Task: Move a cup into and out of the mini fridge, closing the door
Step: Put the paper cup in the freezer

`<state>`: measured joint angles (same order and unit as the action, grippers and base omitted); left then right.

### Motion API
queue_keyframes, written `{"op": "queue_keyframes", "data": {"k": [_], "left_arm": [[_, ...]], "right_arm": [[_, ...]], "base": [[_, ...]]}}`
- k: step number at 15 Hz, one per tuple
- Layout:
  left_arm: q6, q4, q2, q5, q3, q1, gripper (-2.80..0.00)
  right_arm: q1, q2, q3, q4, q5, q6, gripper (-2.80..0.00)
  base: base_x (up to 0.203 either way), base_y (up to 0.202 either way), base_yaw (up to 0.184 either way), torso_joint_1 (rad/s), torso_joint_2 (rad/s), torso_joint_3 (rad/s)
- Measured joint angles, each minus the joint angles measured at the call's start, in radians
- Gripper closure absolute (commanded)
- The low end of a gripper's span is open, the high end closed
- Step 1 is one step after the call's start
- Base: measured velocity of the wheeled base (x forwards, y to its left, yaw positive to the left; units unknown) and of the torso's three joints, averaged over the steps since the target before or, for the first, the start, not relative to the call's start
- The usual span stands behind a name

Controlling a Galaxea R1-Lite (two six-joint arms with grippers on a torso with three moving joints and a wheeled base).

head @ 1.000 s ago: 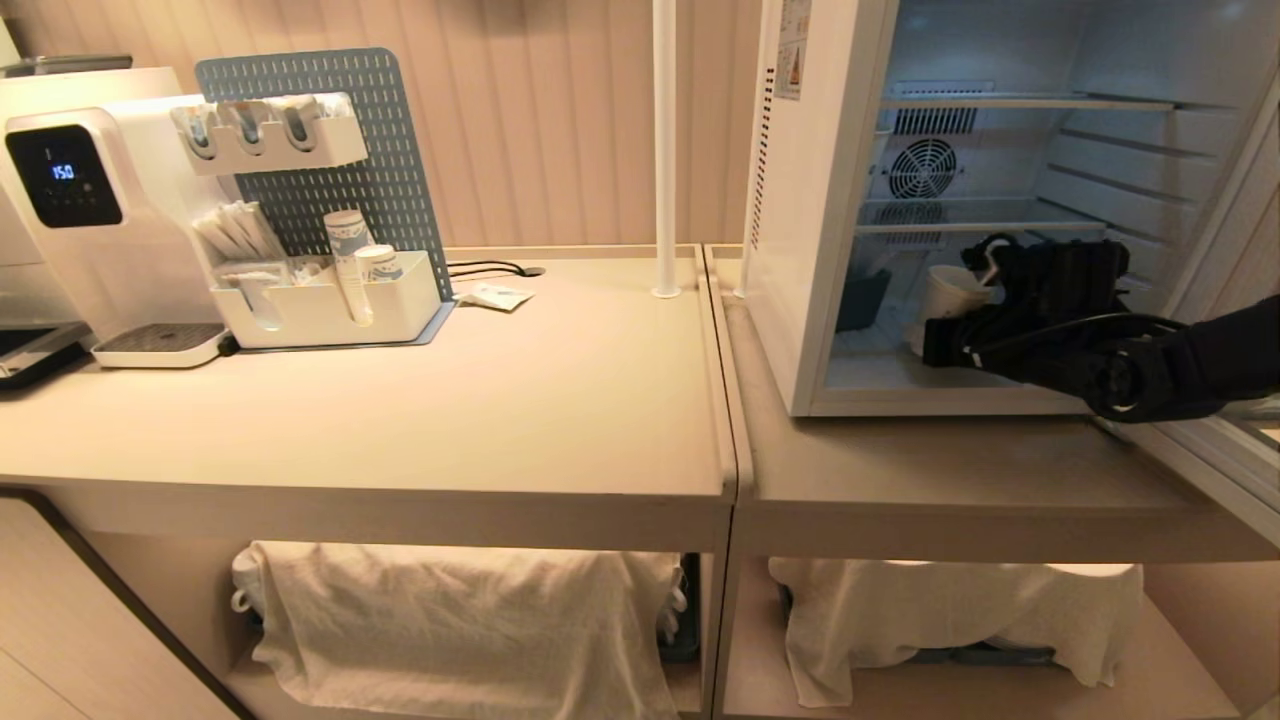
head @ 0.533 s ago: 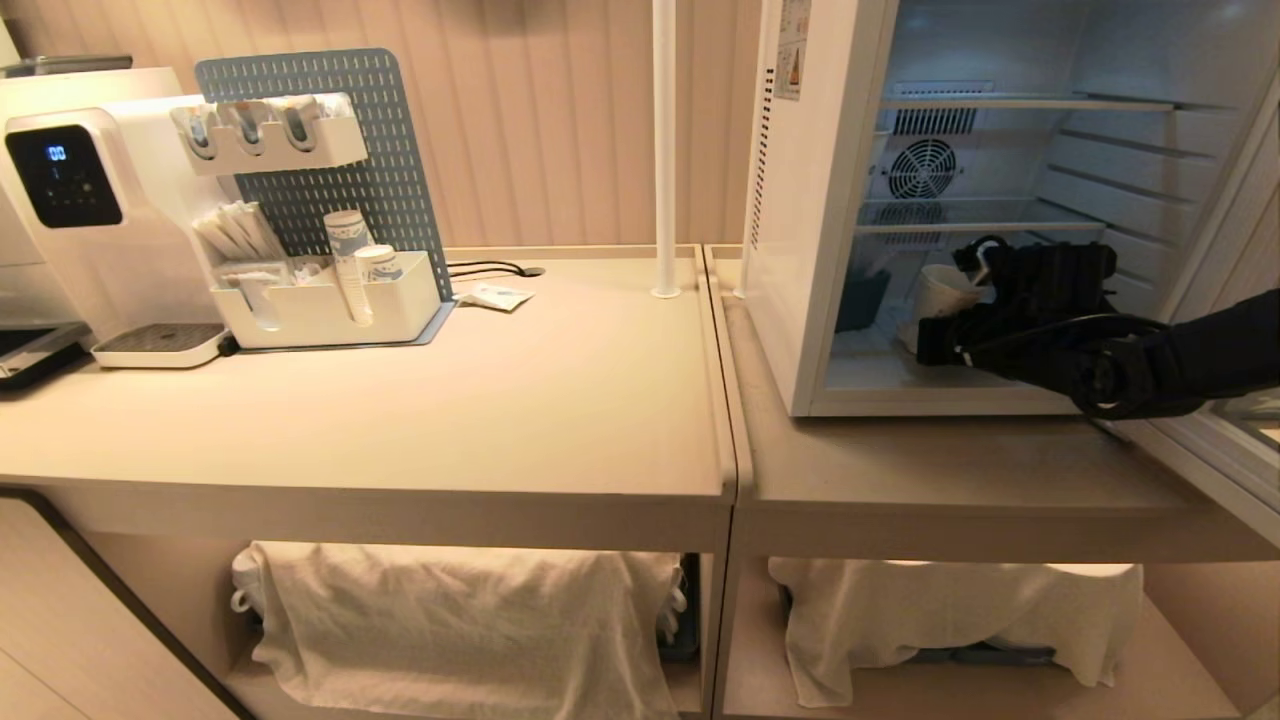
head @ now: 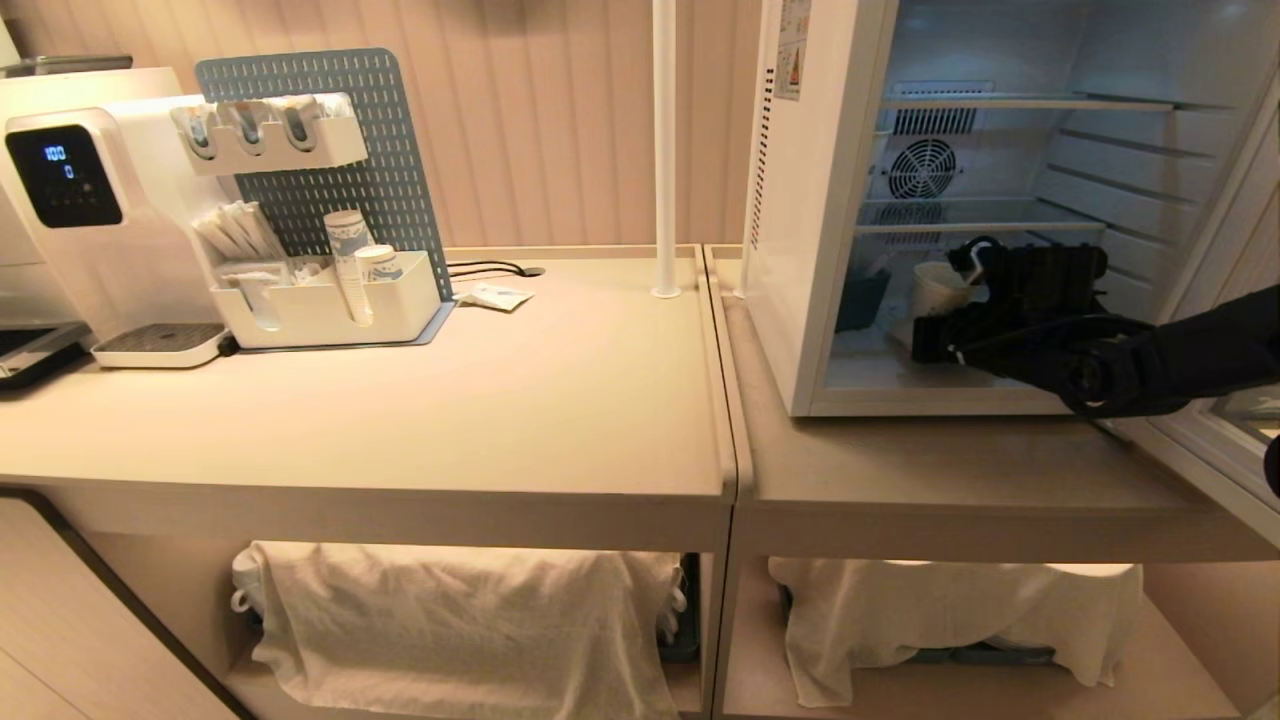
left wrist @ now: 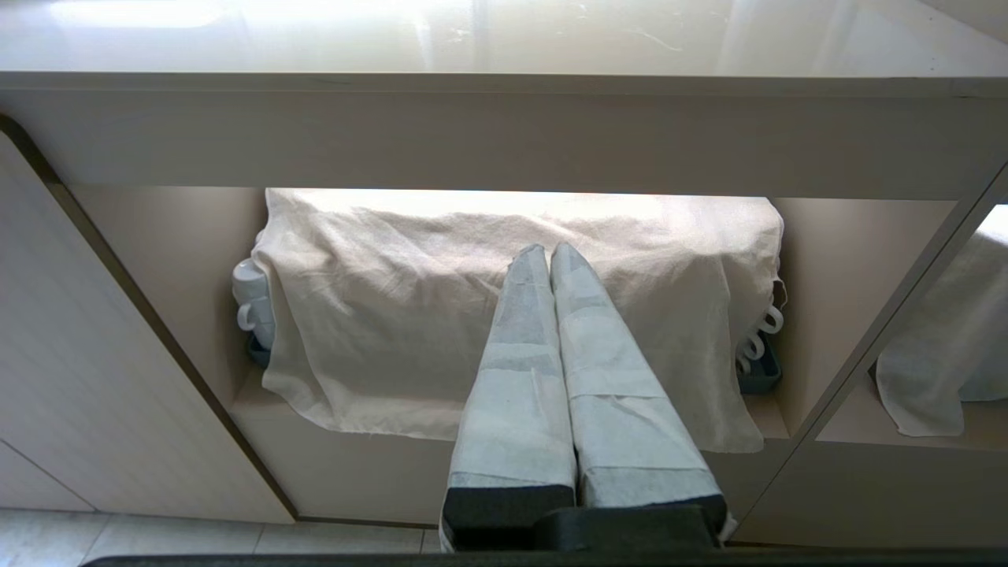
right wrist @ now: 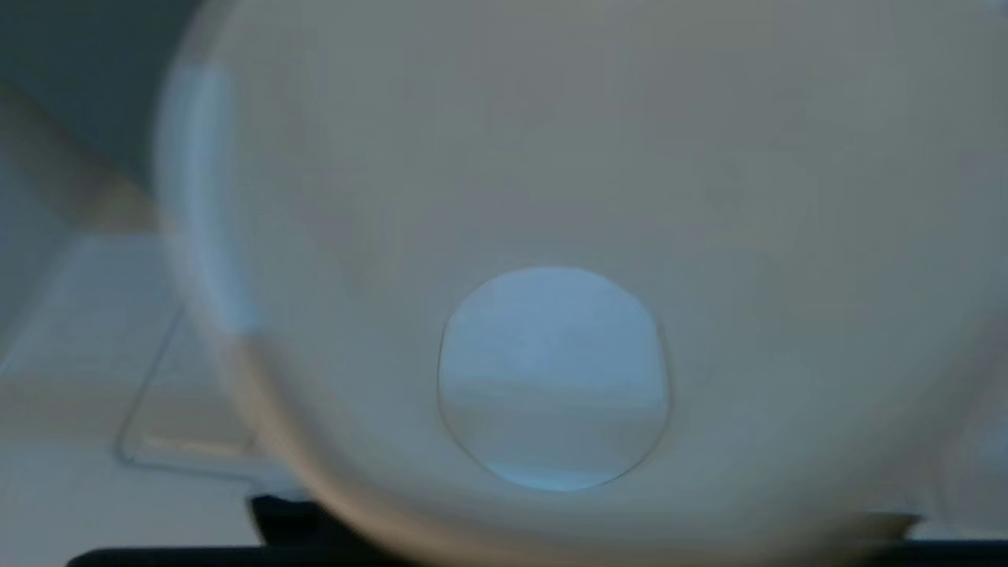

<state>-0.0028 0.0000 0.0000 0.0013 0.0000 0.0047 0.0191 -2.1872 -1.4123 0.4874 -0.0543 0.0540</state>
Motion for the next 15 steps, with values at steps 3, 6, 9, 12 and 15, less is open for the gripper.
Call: {"op": "queue_keyframes", "data": {"k": [3,6,9,12,15], "left_arm": [[0.000,0.000,0.000,0.000,0.000,0.001,0.00],[0.000,0.000,0.000,0.000,0.000,0.001,0.00],[0.000,0.000,0.000,0.000,0.000,0.000,0.00],[0.000,0.000,0.000,0.000,0.000,0.000,0.00],[0.000,0.000,0.000,0.000,0.000,0.001,0.00]], "right_arm": [[0.000,-0.005,-0.008,0.001,-0.001,0.001,-2.80],[0.000,0.002,-0.003,-0.008,-0.006,0.001,-2.80],[0.000,0.021,0.005,-0.006,-0.004,0.000,-2.80],[0.000,0.065,0.047,-0.008,-0.011,-0.001,-2.80],[0.000,0.137,0.113,-0.015,-0.028,-0.003,0.00]], "base": [[0.000,0.000,0.000,0.000,0.00,0.000],[0.000,0.000,0.000,0.000,0.00,0.000],[0.000,0.000,0.000,0.000,0.00,0.000],[0.000,0.000,0.000,0.000,0.00,0.000],[0.000,0.000,0.000,0.000,0.00,0.000]]}}
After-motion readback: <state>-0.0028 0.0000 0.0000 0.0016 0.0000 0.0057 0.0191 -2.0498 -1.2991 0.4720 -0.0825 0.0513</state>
